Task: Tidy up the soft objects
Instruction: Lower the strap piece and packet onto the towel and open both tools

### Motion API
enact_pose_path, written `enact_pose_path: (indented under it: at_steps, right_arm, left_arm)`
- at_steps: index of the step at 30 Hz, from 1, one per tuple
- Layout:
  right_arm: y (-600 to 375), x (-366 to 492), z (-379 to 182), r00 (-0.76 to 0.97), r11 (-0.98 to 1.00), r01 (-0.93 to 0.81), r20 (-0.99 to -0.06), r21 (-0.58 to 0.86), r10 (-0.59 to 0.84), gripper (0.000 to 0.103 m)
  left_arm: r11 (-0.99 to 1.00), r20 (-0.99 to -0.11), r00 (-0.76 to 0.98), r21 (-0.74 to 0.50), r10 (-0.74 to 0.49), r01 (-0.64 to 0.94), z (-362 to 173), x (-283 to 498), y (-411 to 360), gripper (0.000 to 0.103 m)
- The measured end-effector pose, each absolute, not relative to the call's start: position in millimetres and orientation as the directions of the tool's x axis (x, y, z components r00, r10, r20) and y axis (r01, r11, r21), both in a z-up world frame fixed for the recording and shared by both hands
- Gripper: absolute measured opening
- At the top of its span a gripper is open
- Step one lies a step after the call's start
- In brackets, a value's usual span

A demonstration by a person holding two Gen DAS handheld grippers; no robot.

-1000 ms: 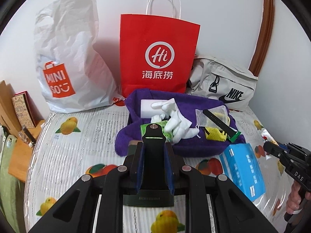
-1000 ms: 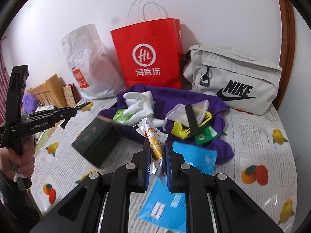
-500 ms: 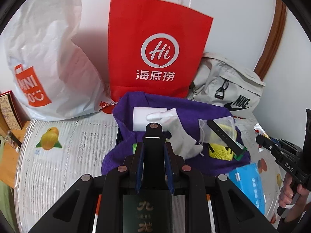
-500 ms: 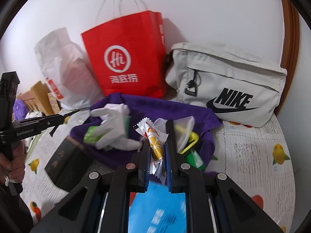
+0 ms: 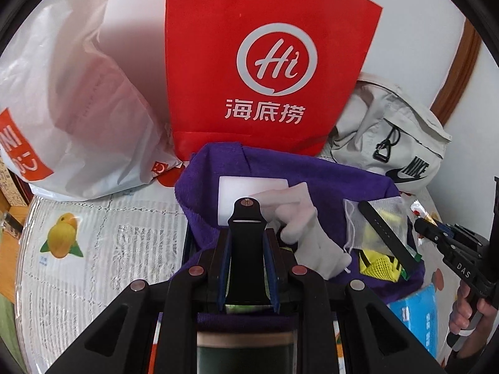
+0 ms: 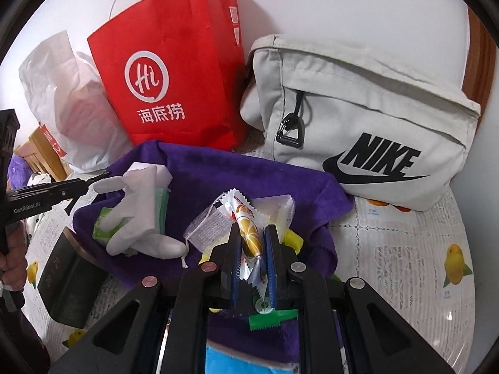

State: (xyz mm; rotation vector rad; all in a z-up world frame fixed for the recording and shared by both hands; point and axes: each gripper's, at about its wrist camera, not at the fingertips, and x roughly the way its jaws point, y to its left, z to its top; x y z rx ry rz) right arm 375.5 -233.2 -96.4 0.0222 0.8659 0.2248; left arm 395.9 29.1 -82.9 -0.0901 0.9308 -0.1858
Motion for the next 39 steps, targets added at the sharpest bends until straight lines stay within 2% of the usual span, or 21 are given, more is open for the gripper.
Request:
enact_pose_path:
  at_steps: [25,28,30,32,33,34,36,39]
  right_arm:
    - [-213.3,401.6,-122.7,0.531,0.968,-0.216,-0.816,0.131,0.229,0.021]
    - [-212.0,402.8,-124.3,0.519,0.964,-0.224,-0.820,0.141,0.241,0.031]
    - [-209.1,403.7,-126.3,0.501,0.957,-0.241,-0.824,0.159,0.263,0.046]
    - [-205.3,402.6,-125.8,0.500,0.954,-0.256,-0.823,0.156,0.268,0.051]
    - [-203.7,402.2,-125.7,0.498,0.953,-0.262,-0.824,0.153,0.270,0.056]
    - [-202.0,401.8,-125.3,0.497,0.951,-0.268,-0.824,0.151,0.271,0.057]
    - [-200.2,400.7,-124.4,0.496,0.951,-0.270,-0.825,0.151,0.272,0.061]
    - [-200.1,399.2,-123.4,0.490,0.953,-0.260,-0.830,0.154,0.267,0.065]
  left_arm:
    - [0.975,-0.829,0.514,-0.192,-0.223,0.114,-114.9,428.3,19.6,0.020]
    - [0.974,-0.836,0.500,-0.198,-0.226,0.109,-118.6,428.6,21.4,0.021]
    - [0.975,-0.844,0.489,-0.195,-0.222,0.106,-120.4,429.0,21.9,0.026]
    - [0.975,-0.846,0.484,-0.194,-0.222,0.109,-120.6,428.4,22.7,0.034]
    - [0.975,-0.847,0.483,-0.192,-0.221,0.109,-120.2,427.9,22.7,0.043]
    - [0.976,-0.847,0.485,-0.186,-0.216,0.110,-119.0,426.9,22.8,0.051]
    - [0.977,-0.842,0.496,-0.177,-0.211,0.116,-115.2,423.7,23.7,0.054]
    - [0.980,-0.839,0.508,-0.161,-0.197,0.114,-108.5,419.7,24.8,0.064]
